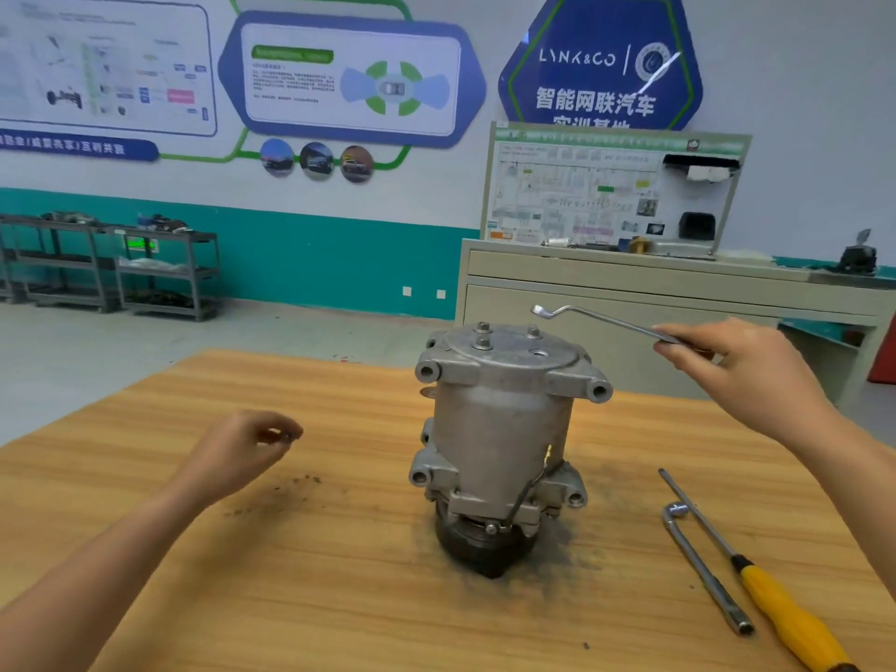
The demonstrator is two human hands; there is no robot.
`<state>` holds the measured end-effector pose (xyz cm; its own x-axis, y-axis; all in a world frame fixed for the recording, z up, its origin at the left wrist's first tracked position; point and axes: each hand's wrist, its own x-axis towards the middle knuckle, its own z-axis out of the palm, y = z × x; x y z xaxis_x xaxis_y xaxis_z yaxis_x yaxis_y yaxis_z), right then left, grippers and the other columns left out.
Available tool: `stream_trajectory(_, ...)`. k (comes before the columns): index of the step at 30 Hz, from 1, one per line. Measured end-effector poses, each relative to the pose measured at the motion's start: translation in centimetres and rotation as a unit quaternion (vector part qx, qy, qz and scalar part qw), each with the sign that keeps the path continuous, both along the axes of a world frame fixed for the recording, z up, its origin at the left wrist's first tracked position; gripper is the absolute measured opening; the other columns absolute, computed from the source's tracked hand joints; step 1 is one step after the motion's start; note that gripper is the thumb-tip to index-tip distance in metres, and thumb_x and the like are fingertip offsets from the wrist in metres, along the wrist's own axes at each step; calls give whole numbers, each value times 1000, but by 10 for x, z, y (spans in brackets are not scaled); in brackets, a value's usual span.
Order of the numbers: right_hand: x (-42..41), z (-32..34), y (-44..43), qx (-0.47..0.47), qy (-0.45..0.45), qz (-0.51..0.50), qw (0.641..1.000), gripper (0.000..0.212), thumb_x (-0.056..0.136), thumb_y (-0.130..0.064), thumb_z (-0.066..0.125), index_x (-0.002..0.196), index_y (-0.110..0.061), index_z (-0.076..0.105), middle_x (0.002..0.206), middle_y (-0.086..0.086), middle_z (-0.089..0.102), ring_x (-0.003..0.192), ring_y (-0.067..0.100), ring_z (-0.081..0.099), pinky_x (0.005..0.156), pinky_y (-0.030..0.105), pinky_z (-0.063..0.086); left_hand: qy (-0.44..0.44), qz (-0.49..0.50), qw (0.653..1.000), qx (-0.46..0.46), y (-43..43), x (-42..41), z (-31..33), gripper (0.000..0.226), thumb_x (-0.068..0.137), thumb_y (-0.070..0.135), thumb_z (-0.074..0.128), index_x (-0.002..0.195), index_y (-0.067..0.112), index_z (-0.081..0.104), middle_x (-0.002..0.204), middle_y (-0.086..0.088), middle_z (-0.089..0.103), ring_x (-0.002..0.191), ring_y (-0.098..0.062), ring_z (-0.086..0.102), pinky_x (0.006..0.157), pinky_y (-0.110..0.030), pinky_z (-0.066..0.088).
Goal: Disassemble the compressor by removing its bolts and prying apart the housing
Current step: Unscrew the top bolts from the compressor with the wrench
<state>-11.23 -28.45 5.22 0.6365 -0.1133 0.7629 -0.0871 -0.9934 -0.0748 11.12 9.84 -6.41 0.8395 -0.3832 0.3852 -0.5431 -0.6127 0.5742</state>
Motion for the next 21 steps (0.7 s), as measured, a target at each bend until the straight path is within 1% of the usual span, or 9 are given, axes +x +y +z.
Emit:
stream_trajectory(2,0,-2,2,16,-6,10,1000,24,84,-20,64,107,-13,70,81,7,70,74,19,53,64,30,37,15,-1,1000,20,14,4,-29,19,83,0,65,90,16,72,91,2,71,81,-8,64,69,-16,44)
stream_trajectory(4,-1,-4,1,21,-8,6,1000,24,82,-17,66,105,-11,71,79,9,70,70,19,53,65,30,38,20,-5,999,45,18,9,-47,23,81,-1,65,87,20,72,88,7,70,86,-11,67,73,-15,44)
stream_trajectory(6,0,-6,-2,15,-1,-9,1000,24,82,-20,66,104,-12,71,77,9,69,70,21,55,65,32,42,17,-11,998,54,17,15,-56,26,80,-2,64,92,18,74,93,5,72,91,-10,67,78,-12,43)
stream_trajectory(9,-1,-9,-3,17,18,-27,999,27,81,-27,63,104,-14,71,70,2,62,72,27,60,66,39,49,-3,-8,998,63,11,24,-58,27,82,2,64,99,18,74,102,4,72,94,-2,61,79,-3,35)
stream_trajectory(13,-3,-8,-1,18,19,-38,999,26,82,-28,63,104,-16,71,67,-3,59,69,25,58,61,38,49,19,-6,997,79,3,24,-54,28,85,7,62,108,20,70,114,4,68,110,-12,60,85,-10,36)
stream_trajectory(15,-5,-6,3,10,15,-49,999,24,82,-25,64,102,-15,72,63,-2,59,65,24,55,55,31,43,5,-8,999,34,-6,14,-46,31,86,10,63,114,23,66,123,7,63,110,-15,60,80,-9,36)
stream_trajectory(17,-4,-4,7,-4,14,-61,998,21,83,-25,65,101,-15,73,67,3,64,66,24,54,53,28,36,-23,-33,997,-67,-25,-6,-29,37,85,16,67,120,27,60,130,14,54,110,-10,57,78,-4,36)
stream_trajectory(19,-3,-3,12,-7,26,-66,997,22,86,-27,62,103,-17,72,71,3,66,67,20,50,53,26,33,-29,-80,981,-172,-51,-34,-3,48,84,29,67,129,31,51,132,23,45,119,2,46,89,-10,37)
stream_trajectory(21,-2,-2,16,-6,44,-74,996,25,88,-30,59,107,-19,70,76,3,66,70,17,49,54,27,33,5,-128,956,-264,-77,-60,23,55,80,46,63,131,38,43,128,27,45,119,10,42,93,-15,35)
